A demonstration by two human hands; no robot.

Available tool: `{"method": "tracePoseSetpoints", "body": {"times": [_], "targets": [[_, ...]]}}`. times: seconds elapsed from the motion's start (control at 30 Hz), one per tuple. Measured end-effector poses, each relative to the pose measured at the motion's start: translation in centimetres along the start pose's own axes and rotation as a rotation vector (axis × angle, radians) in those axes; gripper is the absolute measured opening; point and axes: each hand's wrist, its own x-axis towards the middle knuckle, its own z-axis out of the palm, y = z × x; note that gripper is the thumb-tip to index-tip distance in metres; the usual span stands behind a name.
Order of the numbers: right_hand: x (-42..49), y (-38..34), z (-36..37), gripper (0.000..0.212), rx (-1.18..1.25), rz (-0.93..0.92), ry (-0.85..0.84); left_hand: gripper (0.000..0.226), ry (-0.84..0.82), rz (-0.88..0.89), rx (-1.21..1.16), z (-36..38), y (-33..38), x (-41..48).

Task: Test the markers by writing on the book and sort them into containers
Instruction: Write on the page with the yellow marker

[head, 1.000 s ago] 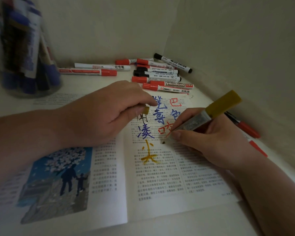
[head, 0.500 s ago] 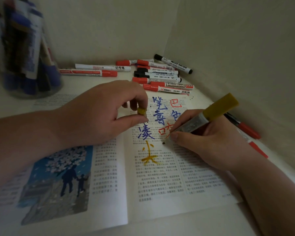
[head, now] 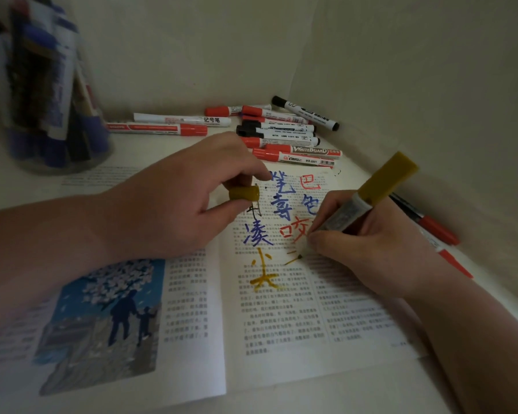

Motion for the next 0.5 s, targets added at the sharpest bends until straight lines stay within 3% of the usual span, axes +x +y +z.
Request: {"method": "tracePoseSetpoints", "body": {"times": [0.13,0.5], "targets": [[0.05,0.37,-0.11,0.014,0.094,0.002,0.016,0.033,-0.016,-0.024,0.003,0.05,-0.05,0.07],[-0.10,0.43,-0.12,0.013,0.063,0.024,-0.013,0.018,-0.003,-0.032,0.024,-0.13,0.14,0.07]]}}
